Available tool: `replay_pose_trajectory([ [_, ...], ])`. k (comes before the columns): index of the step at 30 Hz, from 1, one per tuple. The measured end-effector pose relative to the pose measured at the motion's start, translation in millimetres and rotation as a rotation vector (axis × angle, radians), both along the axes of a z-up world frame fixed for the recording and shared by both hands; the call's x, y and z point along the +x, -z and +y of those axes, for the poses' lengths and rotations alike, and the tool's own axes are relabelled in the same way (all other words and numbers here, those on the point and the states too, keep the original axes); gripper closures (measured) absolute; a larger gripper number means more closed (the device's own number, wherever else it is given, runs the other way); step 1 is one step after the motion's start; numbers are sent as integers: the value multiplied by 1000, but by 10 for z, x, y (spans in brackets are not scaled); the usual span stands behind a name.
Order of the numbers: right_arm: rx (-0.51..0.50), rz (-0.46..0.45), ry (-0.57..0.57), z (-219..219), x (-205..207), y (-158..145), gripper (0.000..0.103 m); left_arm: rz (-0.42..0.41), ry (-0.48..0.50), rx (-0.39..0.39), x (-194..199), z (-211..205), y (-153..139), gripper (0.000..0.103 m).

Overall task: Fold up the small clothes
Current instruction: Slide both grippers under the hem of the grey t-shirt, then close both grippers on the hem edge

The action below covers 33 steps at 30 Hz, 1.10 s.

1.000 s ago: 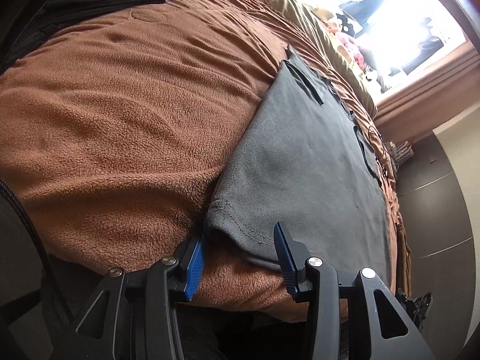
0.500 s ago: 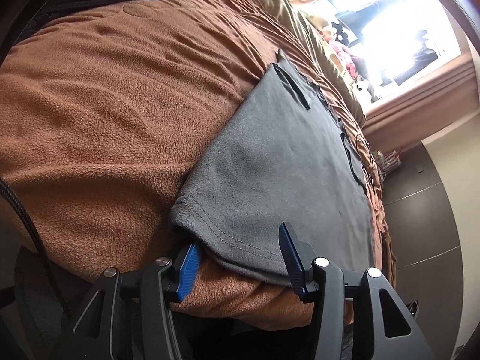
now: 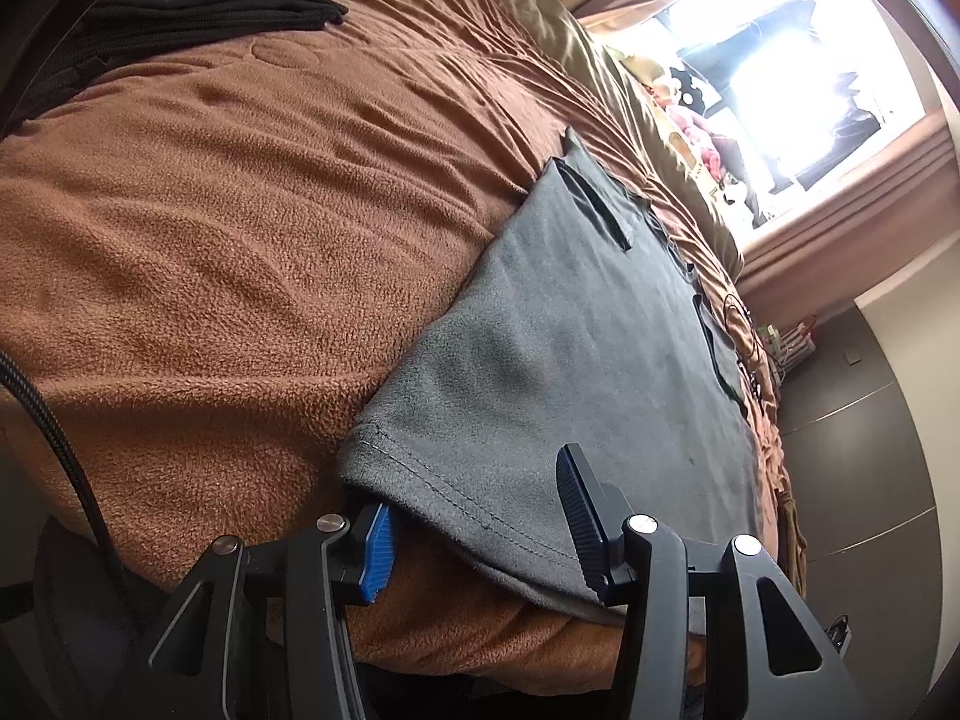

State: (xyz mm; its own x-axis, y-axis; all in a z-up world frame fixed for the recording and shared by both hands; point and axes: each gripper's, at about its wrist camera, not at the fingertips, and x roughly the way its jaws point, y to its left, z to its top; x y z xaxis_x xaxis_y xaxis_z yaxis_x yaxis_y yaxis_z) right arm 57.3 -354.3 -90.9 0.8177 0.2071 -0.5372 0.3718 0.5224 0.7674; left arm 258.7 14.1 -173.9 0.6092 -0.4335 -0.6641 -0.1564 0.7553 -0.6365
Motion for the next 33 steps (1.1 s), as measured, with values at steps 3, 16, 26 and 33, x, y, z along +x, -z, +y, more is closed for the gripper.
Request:
replay_pose_trajectory([
  [3,-4,10,-5,37,84,26,79,-52,4,-30,-11,28,-88,52],
  [16,-37,13,-5,61,47,-28,79,-106,97,-96,33,-105,-132,52],
  [26,-15,15,24,9,88,-13,79,12,30,-42,180,-20,130,52],
  [33,-6,-6,53,-41,107,-14,93,37,5,-12,293,26,139,69],
])
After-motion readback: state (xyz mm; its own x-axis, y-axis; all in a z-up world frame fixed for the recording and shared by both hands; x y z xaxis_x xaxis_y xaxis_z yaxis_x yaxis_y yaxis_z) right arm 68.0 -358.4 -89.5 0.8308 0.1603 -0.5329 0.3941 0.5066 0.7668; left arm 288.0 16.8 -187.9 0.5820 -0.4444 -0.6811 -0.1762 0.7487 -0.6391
